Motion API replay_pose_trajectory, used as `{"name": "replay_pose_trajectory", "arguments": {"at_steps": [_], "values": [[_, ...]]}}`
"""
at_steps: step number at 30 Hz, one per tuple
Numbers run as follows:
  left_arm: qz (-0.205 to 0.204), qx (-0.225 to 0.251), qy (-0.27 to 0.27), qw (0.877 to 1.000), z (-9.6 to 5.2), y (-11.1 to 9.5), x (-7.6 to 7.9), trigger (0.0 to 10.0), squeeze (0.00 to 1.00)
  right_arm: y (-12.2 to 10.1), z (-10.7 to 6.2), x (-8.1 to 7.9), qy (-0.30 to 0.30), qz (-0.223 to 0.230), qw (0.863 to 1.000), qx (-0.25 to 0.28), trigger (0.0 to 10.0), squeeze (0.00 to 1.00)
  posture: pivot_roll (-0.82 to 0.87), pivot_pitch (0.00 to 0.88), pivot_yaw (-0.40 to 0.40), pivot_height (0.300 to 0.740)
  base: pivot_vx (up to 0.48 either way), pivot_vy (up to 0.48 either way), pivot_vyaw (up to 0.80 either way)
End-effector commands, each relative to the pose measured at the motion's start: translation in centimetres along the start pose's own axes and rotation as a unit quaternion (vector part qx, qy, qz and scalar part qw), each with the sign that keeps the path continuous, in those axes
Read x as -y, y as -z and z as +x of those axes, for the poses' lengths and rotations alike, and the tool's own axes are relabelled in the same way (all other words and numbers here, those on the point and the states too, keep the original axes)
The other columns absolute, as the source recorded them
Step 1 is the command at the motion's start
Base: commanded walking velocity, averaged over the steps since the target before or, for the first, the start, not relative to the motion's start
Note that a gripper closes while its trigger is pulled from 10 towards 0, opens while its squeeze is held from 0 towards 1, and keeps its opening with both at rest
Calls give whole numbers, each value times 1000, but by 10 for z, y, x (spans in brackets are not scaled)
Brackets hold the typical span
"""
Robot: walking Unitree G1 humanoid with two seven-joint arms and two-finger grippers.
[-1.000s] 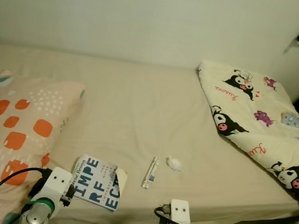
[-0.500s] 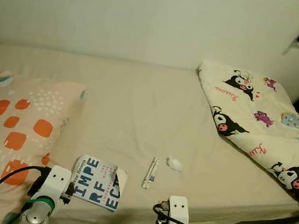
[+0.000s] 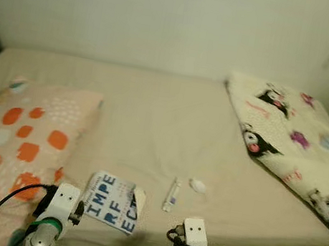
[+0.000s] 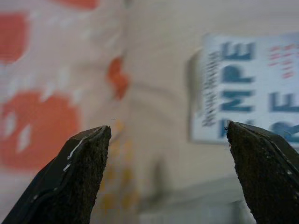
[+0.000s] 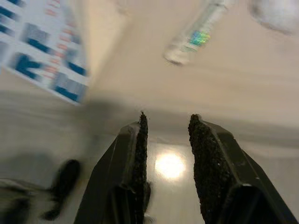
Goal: Clean up the room
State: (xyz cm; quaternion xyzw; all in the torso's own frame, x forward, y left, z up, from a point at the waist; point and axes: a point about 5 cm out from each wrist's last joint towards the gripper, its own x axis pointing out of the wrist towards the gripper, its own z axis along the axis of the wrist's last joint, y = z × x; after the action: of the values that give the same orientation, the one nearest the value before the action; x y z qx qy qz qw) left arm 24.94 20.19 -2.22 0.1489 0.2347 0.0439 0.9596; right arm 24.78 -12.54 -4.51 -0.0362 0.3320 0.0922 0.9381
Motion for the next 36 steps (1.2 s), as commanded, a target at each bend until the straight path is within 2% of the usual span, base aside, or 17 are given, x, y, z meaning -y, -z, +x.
{"name": "replay_pose_trajectory", "arguments": {"at_steps": [1,8,18,27,36], "values": [[-6,-4,4,1000,-2,2,5,10000,0,11,-3,6,11,24,999,-20,10000,0,78,0,-45,740,0,-480,0],[-29,-9,-15,999,-1,3,-1,10000,0,9,-2,5,9,10,1000,-21,10000,0,81,0,-46,740,0,-117,0],[-38,-18,-22,999,0,4,-5,10000,0,7,-2,5,8,5,1000,-21,10000,0,74,0,-47,740,0,0,0],[-45,-29,-26,998,1,6,-7,10000,0,8,-2,5,8,0,1000,-24,10000,0,73,0,-49,740,0,412,0],[-37,-10,-28,999,2,0,-9,10000,0,7,-1,4,5,-1,1000,-22,10000,0,78,0,-49,740,0,0,0]]}}
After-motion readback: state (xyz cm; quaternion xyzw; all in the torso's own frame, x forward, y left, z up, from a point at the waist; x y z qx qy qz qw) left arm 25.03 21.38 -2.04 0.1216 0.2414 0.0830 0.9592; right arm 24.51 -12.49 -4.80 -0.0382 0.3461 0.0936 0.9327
